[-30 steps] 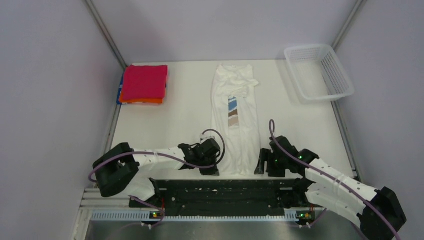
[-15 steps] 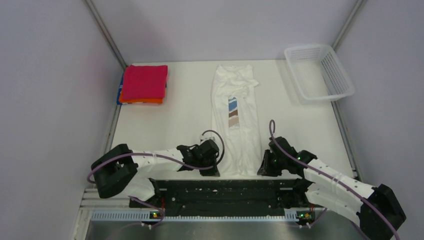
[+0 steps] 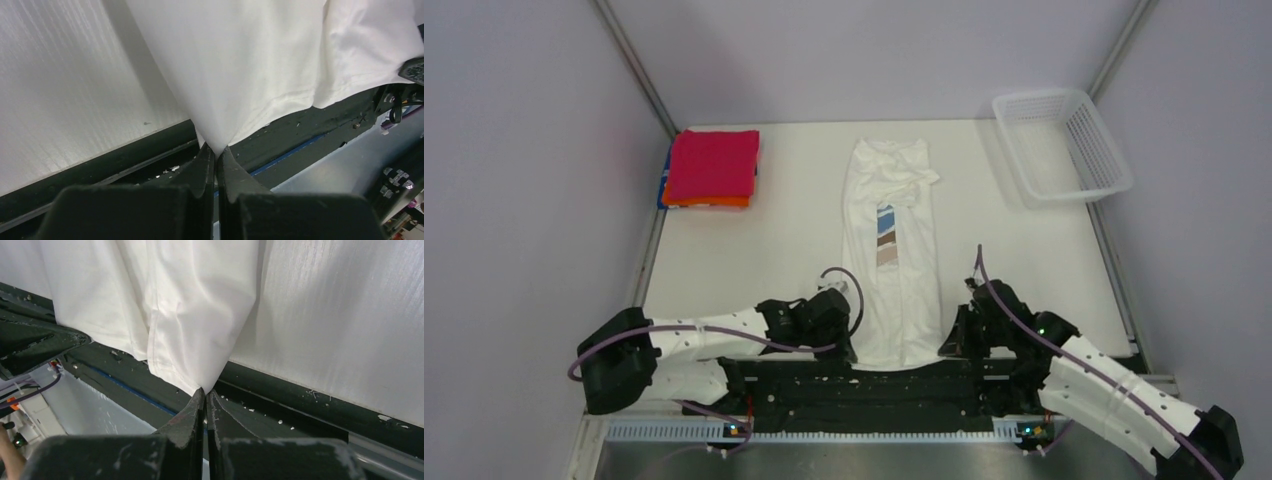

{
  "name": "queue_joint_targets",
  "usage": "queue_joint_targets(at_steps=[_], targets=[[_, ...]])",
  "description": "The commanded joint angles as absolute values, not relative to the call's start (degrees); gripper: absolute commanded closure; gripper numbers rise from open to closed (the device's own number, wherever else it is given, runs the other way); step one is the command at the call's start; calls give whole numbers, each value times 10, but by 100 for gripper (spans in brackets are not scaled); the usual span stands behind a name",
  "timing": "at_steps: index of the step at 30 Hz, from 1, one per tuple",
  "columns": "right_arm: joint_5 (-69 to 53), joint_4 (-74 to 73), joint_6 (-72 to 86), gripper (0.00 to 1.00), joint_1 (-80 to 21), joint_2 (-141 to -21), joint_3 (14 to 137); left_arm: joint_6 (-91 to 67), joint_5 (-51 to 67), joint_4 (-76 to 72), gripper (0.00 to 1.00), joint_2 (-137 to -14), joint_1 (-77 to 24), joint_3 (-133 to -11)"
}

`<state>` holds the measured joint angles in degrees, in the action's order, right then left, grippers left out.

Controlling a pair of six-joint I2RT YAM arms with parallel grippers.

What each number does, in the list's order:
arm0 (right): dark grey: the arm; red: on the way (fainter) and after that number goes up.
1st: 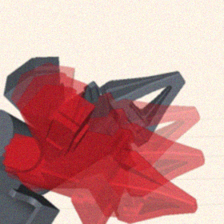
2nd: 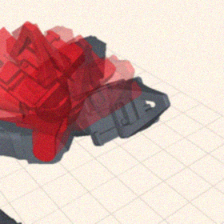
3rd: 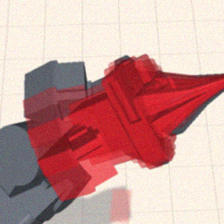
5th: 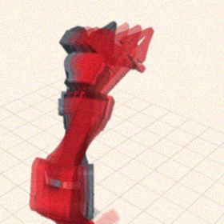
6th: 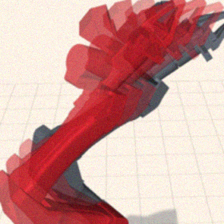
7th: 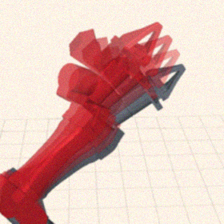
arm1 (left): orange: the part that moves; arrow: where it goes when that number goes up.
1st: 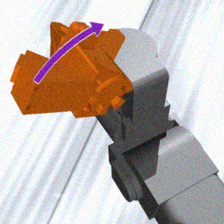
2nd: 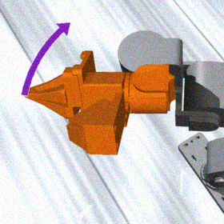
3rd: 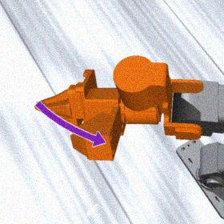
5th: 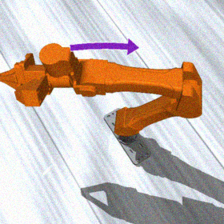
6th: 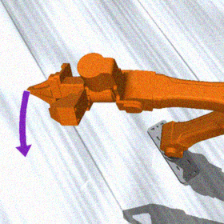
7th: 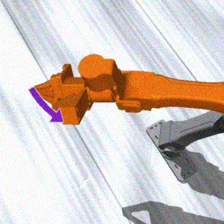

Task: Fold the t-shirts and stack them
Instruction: Fold the folded rectangular tshirt in 1/3 of the way

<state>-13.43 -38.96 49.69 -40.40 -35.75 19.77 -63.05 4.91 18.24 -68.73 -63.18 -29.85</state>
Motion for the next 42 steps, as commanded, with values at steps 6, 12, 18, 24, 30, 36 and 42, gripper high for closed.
queue_joint_targets(at_steps=[6,12,18,24,30,36,42], targets=[[-83,-321,447,100,-410,-461,306,-576,-49,237,100,-693,-590,-404],[-53,-307,397,100,-368,-555,387,-525,-5,196,100,-730,-479,-441],[-100,-265,336,100,-276,-641,450,-460,37,197,100,-812,-412,-555],[-107,-178,335,100,-224,-724,504,-420,82,240,100,-927,-346,-663],[-108,-111,335,100,-186,-809,553,-387,59,274,100,-1002,-294,-763],[-126,-69,326,100,-154,-891,602,-364,75,290,100,-1074,-258,-843],[-136,-57,317,100,-136,-961,645,-347,98,295,100,-1146,-239,-914]])
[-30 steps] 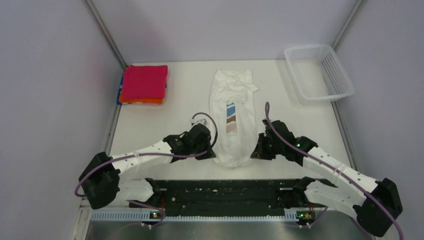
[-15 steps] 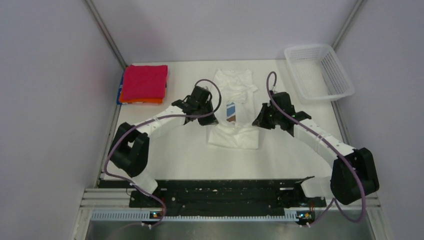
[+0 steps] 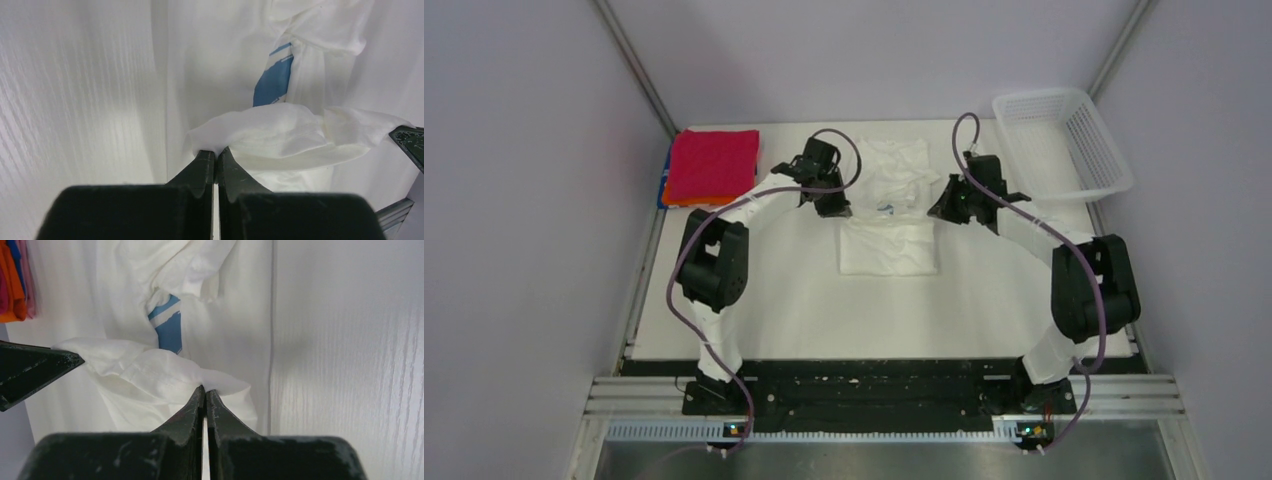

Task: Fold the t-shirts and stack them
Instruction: Fold the folded rectangular tshirt in 1/3 of the way

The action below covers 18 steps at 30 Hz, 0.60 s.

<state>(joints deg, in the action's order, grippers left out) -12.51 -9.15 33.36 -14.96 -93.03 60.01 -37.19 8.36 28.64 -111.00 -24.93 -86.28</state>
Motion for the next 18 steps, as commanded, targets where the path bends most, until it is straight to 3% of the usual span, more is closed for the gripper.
queue_joint_targets(at_steps=[1,7,10,11,13,15,16,18], targets=[[-135,-56,316,100,-133,-970,650,-344,100,299,100,-1155,-237,-928],[-135,-51,313,100,-127,-1020,682,-335,108,307,95,-1198,-227,-968],[-121,-57,313,100,-124,-1044,703,-328,123,294,72,-1207,-222,-980],[-116,-57,314,91,-123,-1050,713,-328,130,290,61,-1209,-219,-989],[-94,-64,318,63,-120,-1058,737,-326,137,290,34,-1212,-214,-1013],[-58,-93,314,19,-120,-1053,761,-322,140,301,16,-1207,-209,-1037],[-51,-106,307,7,-121,-1045,766,-319,139,312,11,-1200,-208,-1050],[-43,-106,293,3,-129,-1015,751,-317,135,322,2,-1172,-208,-1039]])
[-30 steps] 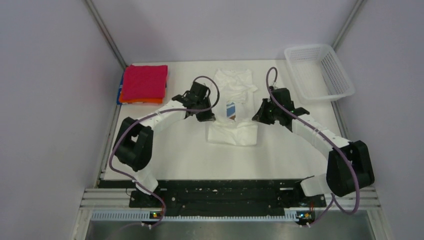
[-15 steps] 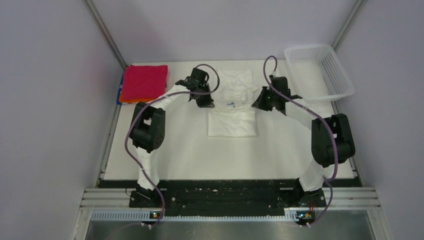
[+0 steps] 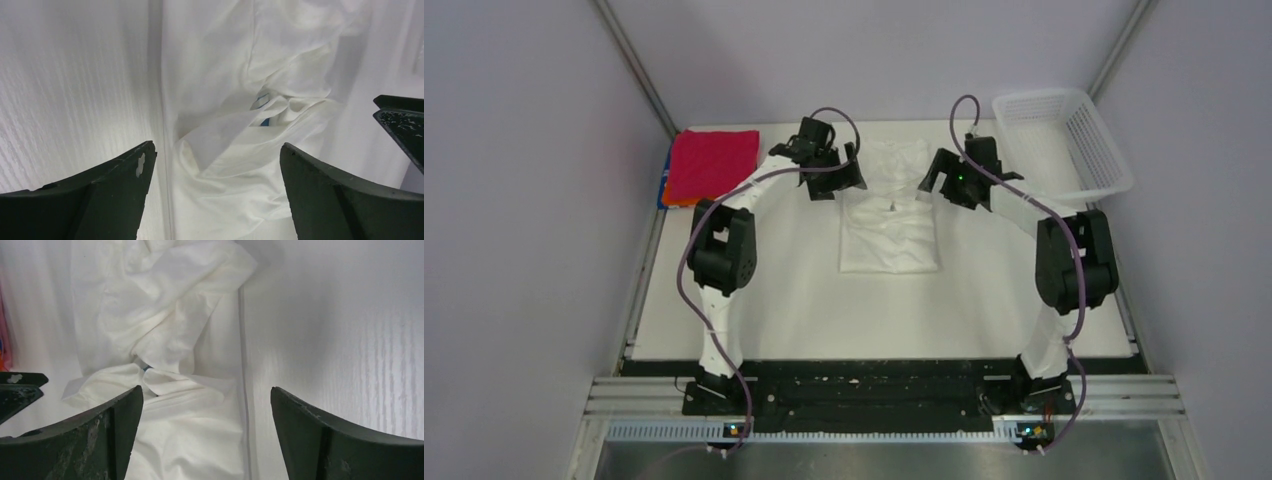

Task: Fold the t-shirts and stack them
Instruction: Fold the folded rectangular tshirt in 1/3 of the way

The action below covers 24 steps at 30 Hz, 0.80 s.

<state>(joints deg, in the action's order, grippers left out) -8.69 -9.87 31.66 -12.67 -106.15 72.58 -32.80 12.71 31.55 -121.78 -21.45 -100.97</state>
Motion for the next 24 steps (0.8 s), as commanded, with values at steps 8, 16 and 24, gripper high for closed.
queue_joint_targets(at_steps=[8,16,24], targets=[[-116,-61,288,1,-217,-937,634,-361,107,258,1,-985,-208,-777],[-114,-11,307,1,-297,-1003,644,-394,89,254,1,-841,-209,-577],[-63,23,303,1,-299,-1107,739,-408,74,272,1,-799,-208,-509]])
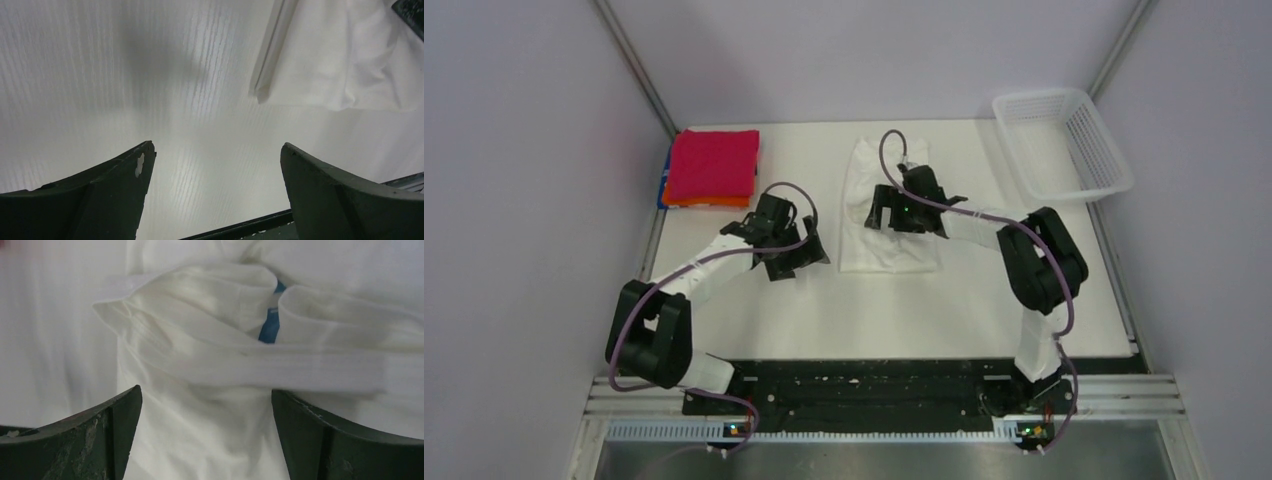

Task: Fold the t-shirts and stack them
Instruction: Fold the folded rectangular tshirt in 1/3 of the way

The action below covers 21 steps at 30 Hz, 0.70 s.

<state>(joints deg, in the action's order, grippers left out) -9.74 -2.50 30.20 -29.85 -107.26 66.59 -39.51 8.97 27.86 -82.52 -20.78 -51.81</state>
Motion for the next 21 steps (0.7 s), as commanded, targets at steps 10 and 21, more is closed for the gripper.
queue_joint_targets(at_steps=[10,21], targets=[[33,26,312,1,-263,-1208,924,-405,77,266,1,-790,-209,-502],[56,-19,300,1,-239,-1053,767,-420,123,205,1,-839,-211,-516]])
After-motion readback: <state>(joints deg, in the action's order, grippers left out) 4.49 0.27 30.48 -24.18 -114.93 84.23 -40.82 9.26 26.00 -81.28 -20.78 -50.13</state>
